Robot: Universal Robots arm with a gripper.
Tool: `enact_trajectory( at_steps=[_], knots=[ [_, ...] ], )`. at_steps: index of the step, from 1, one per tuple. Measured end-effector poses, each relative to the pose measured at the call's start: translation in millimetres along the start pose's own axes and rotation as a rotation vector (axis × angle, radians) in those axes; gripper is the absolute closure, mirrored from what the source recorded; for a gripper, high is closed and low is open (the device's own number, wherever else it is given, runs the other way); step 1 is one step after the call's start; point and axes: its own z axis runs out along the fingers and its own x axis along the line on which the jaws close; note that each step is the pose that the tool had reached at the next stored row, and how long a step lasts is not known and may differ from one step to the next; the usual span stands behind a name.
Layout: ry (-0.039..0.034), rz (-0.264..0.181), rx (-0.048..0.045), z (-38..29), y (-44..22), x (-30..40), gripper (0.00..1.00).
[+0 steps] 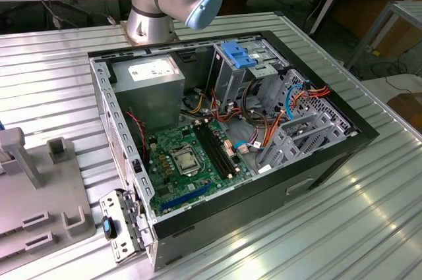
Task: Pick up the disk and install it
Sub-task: 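Pick up the disk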
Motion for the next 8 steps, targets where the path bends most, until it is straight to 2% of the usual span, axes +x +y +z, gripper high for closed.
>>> enact_trajectory(
  at_steps=[6, 8],
  knots=[
    [0.0002, 0.006, 0.0009, 8.5, -0.7, -7.4, 0.46],
    [0.0006, 0.007, 0.0027, 13.8, 0.4, -8.2, 0.45]
  ],
)
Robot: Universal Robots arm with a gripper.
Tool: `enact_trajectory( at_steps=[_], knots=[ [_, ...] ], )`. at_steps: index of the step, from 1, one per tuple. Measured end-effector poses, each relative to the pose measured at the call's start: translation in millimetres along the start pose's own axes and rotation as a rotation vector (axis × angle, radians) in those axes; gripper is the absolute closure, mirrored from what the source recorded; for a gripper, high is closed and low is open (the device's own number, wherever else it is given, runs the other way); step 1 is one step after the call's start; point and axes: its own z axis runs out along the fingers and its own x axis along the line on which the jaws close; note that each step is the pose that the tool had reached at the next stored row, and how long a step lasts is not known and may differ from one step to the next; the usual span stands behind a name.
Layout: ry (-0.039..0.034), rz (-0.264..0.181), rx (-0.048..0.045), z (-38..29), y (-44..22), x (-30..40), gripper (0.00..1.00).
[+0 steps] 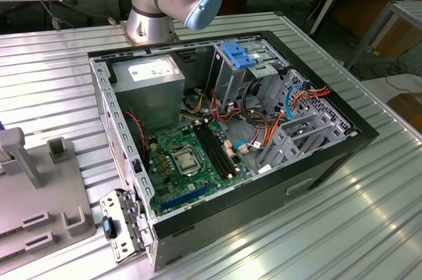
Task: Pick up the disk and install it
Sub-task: 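Pick up the disk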
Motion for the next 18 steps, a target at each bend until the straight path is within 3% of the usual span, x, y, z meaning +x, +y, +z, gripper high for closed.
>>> enact_trajectory(
  at_steps=[1, 6, 11, 15, 18],
  knots=[
    [0.0001, 0.000, 0.0006, 1.8, 0.8, -0.1, 0.38],
    [0.0008, -0.001, 0.0108, 9.2, 4.8, -0.5, 0.38],
    [0.0022, 0.001, 0.0302, 15.4, 10.7, -1.1, 0.38],
    [0.0022, 0.058, 0.0292, 21.4, 11.4, -1.5, 0.38],
    [0.0021, 0.066, 0.0289, 24.3, 11.3, -1.5, 0.38]
  ],
)
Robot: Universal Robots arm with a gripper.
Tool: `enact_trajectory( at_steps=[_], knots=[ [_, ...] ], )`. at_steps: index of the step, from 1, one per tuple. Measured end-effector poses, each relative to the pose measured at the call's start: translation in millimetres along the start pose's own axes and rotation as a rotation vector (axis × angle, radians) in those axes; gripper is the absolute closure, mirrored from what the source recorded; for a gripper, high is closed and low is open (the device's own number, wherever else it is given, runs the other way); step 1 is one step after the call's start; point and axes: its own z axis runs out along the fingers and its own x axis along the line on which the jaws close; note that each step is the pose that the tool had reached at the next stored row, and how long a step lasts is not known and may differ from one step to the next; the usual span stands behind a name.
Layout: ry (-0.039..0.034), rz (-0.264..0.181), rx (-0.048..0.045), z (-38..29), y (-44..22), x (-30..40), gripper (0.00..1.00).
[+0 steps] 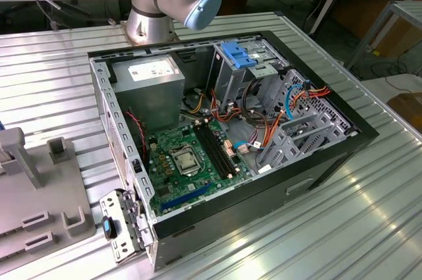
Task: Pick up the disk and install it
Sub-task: 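Pick up the disk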
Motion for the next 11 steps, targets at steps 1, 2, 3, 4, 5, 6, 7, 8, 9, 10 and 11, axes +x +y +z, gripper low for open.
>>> enact_trajectory(
  at_steps=[1, 2, 3, 4, 5, 6, 7, 8, 9, 10, 11],
  knots=[
    [-0.0001, -0.001, 0.0000, 1.1, 0.0, 0.0, 0.38],
    [-0.0003, -0.011, 0.0003, 2.1, 0.1, 0.0, 0.38],
    [-0.0004, -0.025, 0.0005, 3.0, 0.2, 0.0, 0.38],
    [-0.0008, -0.051, 0.0011, 4.8, 0.2, -0.1, 0.38],
    [-0.0009, -0.056, 0.0013, 6.0, 0.3, -0.1, 0.38],
    [-0.0009, -0.056, 0.0012, 6.9, 0.3, -0.1, 0.38],
    [-0.0009, -0.056, 0.0012, 8.3, 0.3, -0.1, 0.38],
    [-0.0009, -0.056, 0.0013, 9.9, 0.3, -0.2, 0.38],
    [-0.0009, -0.057, 0.0013, 11.6, 0.6, -0.2, 0.38],
    [-0.0010, -0.059, 0.0015, 13.4, 0.9, -0.2, 0.38],
    [-0.0011, -0.060, 0.0016, 14.7, 1.0, -0.3, 0.38]
  ],
)
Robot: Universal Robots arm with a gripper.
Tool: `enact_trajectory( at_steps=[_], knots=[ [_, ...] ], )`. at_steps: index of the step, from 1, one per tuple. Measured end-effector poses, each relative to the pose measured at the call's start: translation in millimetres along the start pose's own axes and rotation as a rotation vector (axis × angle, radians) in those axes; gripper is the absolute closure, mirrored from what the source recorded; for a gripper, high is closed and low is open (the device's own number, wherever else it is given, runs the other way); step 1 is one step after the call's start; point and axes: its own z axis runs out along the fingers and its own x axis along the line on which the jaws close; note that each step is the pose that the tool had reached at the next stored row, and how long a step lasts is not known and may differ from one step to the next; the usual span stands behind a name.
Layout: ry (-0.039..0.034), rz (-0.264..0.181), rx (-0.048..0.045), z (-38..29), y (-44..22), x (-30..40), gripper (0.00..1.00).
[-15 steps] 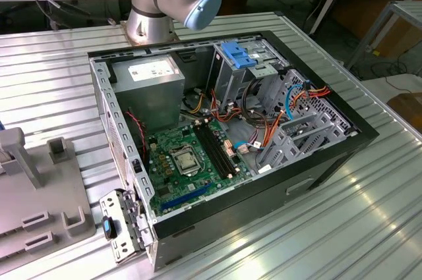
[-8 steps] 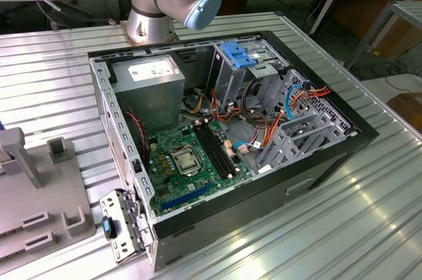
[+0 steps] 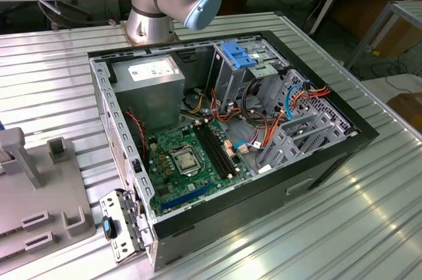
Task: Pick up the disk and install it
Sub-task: 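Pick up the disk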
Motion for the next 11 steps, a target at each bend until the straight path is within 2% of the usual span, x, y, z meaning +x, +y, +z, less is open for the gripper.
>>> enact_trajectory(
  at_steps=[5, 6, 11],
  knots=[
    [0.0000, -0.002, -0.0002, 3.8, 0.2, -0.1, 0.38],
    [-0.0002, -0.002, 0.0002, 4.4, 0.2, -0.1, 0.47],
    [-0.0002, -0.002, 0.0003, 7.2, 0.3, 0.1, 0.47]
  ],
)
